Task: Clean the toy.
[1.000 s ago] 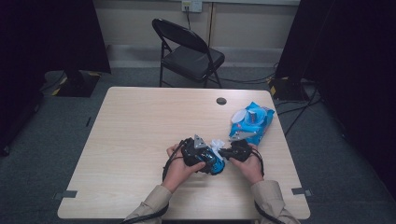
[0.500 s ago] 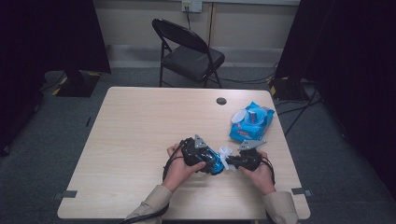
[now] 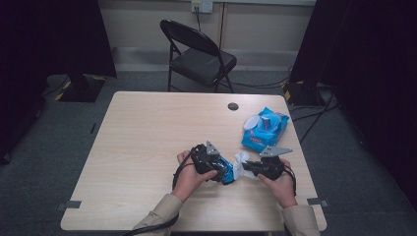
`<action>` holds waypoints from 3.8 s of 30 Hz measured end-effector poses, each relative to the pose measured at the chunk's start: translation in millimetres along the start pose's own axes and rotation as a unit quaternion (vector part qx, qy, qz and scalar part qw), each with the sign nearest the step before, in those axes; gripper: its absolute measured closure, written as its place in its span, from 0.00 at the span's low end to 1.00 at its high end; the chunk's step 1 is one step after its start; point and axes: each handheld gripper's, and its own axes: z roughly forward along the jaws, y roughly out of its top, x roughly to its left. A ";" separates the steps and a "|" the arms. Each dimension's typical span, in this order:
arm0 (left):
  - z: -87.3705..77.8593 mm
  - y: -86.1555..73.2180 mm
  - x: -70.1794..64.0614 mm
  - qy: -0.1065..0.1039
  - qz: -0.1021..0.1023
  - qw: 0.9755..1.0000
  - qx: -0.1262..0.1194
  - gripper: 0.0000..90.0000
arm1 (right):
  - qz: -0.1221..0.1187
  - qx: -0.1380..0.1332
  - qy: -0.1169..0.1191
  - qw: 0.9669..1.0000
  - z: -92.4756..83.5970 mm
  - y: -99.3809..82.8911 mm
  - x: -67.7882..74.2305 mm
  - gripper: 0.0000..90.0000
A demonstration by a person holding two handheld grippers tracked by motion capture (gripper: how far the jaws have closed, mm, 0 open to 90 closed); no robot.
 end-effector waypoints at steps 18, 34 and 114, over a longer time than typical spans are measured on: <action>-60.3 -17.6 25.7 -0.044 -0.036 0.998 -0.027 0.20 | -0.047 -0.026 0.047 0.997 10.0 40.1 49.9 0.93; -110.6 -82.3 59.0 -0.021 -0.085 0.996 -0.029 0.24 | -0.097 0.015 0.123 0.987 76.3 51.2 106.8 0.91; -79.7 -106.4 45.7 -0.095 -0.070 0.993 -0.007 0.75 | -0.040 0.086 -0.054 0.994 124.8 56.8 57.9 0.28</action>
